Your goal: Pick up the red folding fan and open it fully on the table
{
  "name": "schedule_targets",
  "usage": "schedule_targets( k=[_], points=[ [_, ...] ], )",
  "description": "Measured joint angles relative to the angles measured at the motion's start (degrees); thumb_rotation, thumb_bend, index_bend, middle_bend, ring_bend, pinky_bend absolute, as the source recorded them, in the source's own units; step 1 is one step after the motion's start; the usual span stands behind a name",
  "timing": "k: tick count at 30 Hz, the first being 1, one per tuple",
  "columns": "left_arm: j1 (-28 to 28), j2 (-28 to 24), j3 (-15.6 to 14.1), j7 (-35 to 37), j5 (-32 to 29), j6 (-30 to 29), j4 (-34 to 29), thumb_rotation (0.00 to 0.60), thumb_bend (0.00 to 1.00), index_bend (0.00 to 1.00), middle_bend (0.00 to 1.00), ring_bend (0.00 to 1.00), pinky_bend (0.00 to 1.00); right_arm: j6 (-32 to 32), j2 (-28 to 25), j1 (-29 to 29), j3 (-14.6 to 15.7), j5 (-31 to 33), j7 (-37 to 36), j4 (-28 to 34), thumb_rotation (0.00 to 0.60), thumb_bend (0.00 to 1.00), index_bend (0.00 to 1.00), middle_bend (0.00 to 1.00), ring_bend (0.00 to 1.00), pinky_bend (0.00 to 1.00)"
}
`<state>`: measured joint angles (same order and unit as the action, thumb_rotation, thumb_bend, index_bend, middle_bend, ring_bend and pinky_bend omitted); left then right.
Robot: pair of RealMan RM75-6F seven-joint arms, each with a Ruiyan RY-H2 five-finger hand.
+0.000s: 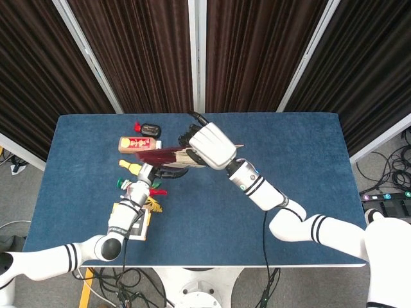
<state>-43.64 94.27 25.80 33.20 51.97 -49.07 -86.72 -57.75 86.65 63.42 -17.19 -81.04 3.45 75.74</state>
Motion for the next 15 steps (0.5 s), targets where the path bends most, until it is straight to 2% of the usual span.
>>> schedule_targets(
  k=[7, 11, 15],
  points=[
    [0.46, 0.78, 0.31, -1.94, -1.25, -0.79, 0.31, 0.600, 0.46, 0.71, 0.67, 0.48, 0.46, -0.49, -0.31, -0.47, 0.00, -0.21, -0.34, 0.38, 0.600, 0.72, 1.00, 0.82, 0.43, 0.12],
    [0.75, 0.39, 0.22, -1.86, -0.62, -0.03, 0.08, 0.600, 0.50, 0.66, 0.65, 0.47, 0.46, -0.59, -0.35, -0.66, -0.13, 0.00, -0.57, -0.03, 0.600, 0.72, 1.00, 0.82, 0.43, 0.12],
    [1.07, 0.24, 0.05, -1.70, 0.43, 0.45, 0.13, 0.600, 0.53, 0.66, 0.65, 0.47, 0.46, -0.83, -0.35, -0.90, -0.18, 0.02, -0.80, -0.47, 0.600, 0.72, 1.00, 0.82, 0.43, 0.12]
  ],
)
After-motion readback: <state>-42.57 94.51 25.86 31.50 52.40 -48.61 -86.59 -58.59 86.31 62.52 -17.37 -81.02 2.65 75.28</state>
